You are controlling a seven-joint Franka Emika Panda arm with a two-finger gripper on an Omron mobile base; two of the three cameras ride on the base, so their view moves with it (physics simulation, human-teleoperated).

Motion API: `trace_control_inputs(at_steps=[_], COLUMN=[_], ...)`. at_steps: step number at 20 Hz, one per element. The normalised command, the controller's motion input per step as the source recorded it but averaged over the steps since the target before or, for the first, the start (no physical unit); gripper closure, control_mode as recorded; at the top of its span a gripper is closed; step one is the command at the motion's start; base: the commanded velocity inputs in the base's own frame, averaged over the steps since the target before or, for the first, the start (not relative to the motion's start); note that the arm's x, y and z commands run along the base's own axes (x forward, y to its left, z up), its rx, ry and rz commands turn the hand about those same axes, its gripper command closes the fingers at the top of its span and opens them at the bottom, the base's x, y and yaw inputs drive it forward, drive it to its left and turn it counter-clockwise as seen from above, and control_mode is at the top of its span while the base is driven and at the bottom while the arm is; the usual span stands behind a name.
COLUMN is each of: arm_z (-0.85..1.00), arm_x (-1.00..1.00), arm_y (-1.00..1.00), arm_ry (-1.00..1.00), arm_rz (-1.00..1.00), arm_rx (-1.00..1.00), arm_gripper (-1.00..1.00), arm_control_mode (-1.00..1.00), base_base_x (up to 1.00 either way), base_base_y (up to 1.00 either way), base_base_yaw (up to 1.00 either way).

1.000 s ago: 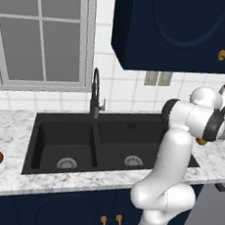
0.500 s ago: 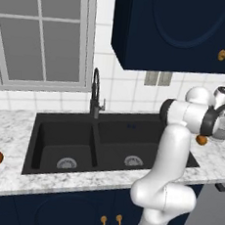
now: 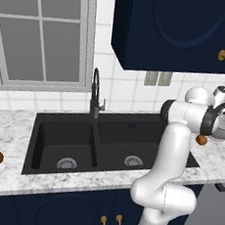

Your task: Put the colander in the sink, put the apple, peach, apple in the colander, and turn on the sink faucet and pour water over the colander.

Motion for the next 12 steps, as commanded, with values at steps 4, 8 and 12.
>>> trace_control_inputs(at_steps=[4, 8, 12], arm_z=[0.00, 0.21, 0.40], arm_x=[-0.10, -0.79, -0.88], arm_y=[-0.03, -0.29, -0.39], arm_ry=[0.00, -0.06, -0.02], arm_rz=[0.00, -0.06, -0.10], arm_rx=[0.00, 0.00, 0.00], arm_gripper=[1.00, 1.00, 1.00], arm_control_mode=[-1.00, -1.00, -1.00], base_base_x=[0.00, 0.00, 0.00], base_base_y=[0.00, 0.00, 0.00], base_base_yaw=[0.00, 0.00, 0.00])
